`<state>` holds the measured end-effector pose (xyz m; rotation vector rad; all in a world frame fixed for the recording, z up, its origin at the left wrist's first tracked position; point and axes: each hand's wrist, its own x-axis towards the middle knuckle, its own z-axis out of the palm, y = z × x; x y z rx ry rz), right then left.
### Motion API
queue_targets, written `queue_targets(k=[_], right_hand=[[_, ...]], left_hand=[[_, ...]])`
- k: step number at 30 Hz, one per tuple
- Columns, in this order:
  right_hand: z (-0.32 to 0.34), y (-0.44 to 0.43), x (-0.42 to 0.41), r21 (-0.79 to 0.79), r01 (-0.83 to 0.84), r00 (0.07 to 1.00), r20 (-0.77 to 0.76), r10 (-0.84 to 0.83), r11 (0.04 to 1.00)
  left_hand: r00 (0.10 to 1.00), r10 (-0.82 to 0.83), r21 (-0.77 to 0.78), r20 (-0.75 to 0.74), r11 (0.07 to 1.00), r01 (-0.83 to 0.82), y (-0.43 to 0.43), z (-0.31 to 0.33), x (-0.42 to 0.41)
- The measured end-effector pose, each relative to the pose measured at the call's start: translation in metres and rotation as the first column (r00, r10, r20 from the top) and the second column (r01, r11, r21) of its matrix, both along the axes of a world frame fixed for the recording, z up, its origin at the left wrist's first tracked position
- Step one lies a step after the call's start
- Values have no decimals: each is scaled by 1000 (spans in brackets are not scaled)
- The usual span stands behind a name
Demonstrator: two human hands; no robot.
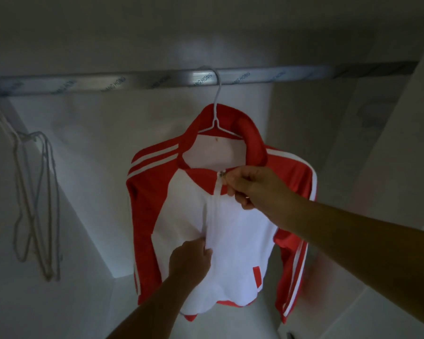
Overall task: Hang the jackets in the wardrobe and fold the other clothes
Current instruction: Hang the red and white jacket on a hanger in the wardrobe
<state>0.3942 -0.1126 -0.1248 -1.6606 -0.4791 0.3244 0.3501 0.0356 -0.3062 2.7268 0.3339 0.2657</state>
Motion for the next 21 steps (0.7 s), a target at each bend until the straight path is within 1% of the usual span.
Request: queue_targets(k=[2,3,4,5,7,8,9,10,12,13,14,15,17,19,20,21], right_hand=[[-1,-1,4,-135,0,992,127,18,991],[0,-2,6,-182,-1,983,180,35,983],[0,-2,7,-216,-11,975,216,58,976],[0,-1,8,-246,-29,967,240,90,969],[1,-4,12,-275,-38,959,260,112,961],[1,-7,17,-271,6,957,281,73,962],[0,-14,24,-279,107,940,342,-6,954],[0,-22,31,-301,246,894,438,-96,921],[-3,-44,45,-300,507,744,625,-235,808],[-5,-54,50,-276,573,698,658,-283,772],[-9,-63,55,-279,592,700,643,-311,756],[-13,-69,59,-308,555,756,575,-314,773],[-20,-73,62,-373,384,891,389,-233,844],[-25,-75,61,-403,260,944,297,-143,878],[-27,-77,60,-418,219,957,270,-110,882],[-30,-79,58,-445,195,962,262,-82,874]], left_hand=[[1000,-17,-1,14,1000,17,4,16,3],[998,-11,7,55,1000,11,8,29,5],[993,1,-1,121,1000,-1,12,44,8],[978,13,-45,208,999,-4,15,61,12],[909,46,-190,415,981,37,17,98,19],[858,71,-248,508,966,67,18,117,22],[809,85,-276,582,956,98,18,134,24],[773,80,-276,629,953,125,17,150,25],[745,30,-224,667,961,162,12,173,30],[752,-2,-197,659,965,175,7,180,35],[774,-15,-199,633,963,182,2,184,42],[809,-2,-236,588,956,175,-4,187,52],[905,65,-400,420,909,120,-17,189,74],[968,76,-626,238,774,93,-27,193,94],[979,92,-706,184,705,67,-31,194,102],[981,117,-745,154,666,38,-34,195,109]])
